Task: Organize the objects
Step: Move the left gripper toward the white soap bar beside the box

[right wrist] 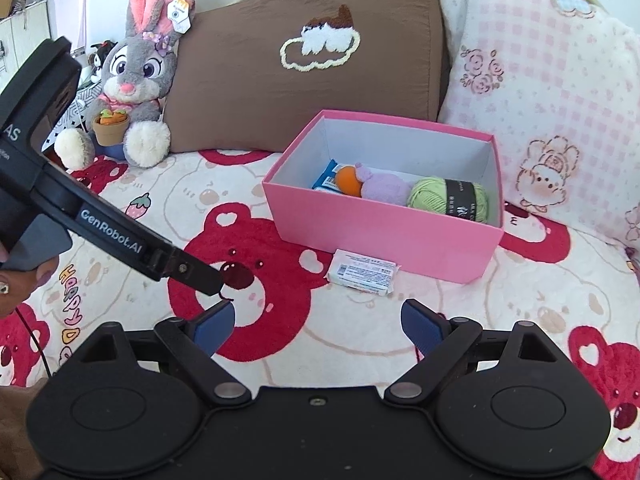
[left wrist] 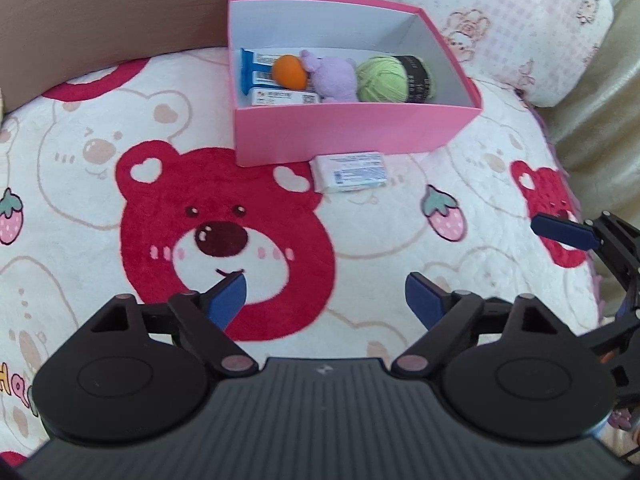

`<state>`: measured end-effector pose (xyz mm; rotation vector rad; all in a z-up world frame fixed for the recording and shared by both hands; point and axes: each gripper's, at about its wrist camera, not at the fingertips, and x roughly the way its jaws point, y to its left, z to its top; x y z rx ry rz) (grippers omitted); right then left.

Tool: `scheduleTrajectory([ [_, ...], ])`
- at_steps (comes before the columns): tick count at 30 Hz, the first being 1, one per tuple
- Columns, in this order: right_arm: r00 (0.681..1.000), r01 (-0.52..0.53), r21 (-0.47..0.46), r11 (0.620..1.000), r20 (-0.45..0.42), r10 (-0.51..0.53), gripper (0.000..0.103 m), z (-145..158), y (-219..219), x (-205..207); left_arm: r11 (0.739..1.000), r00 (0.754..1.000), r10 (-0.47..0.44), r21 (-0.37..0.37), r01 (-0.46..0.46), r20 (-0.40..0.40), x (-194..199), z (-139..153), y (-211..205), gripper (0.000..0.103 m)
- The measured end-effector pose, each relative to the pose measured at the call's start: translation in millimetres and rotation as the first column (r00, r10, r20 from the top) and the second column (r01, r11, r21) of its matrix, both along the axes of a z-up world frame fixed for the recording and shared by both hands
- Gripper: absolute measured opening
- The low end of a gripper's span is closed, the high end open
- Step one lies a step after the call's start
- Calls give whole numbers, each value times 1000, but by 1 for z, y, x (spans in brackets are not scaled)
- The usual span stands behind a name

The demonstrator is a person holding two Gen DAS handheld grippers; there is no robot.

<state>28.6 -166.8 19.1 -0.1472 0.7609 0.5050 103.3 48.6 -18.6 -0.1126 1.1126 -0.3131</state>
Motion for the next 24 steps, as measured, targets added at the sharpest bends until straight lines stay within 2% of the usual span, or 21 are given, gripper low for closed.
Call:
scheduleTrajectory([
  [4, 1000, 2, 8, 1000, -18, -2, 93, -20, 3, 17, 998, 999, 36, 47, -38, 31, 14, -14, 2, 93],
  [8, 1000, -7, 17, 1000, -28, 7, 93, -41, 6, 34, 998, 998, 36, 44, -38, 42, 27, -29, 1, 93],
  [11, 1000, -7, 14, 1000, -9, 7, 93, -55, 9, 42, 999, 998, 41, -33, -39, 52, 36, -37, 4, 93],
  [16, 1000, 9, -7, 1000, 25, -9, 93, -75, 10, 52, 991, 995, 80, -109, -73, 63, 51, -48, 11, 93],
  [20, 996, 38, 36, 999, 78, -41, 93, -90, 6, 65, 997, 994, 14, -80, -6, 111, 59, -56, -3, 91],
  [24, 998, 28, 46, 999, 62, -31, 93, -109, 5, 88, 994, 989, -36, -93, 50, 145, 63, -66, -17, 91],
])
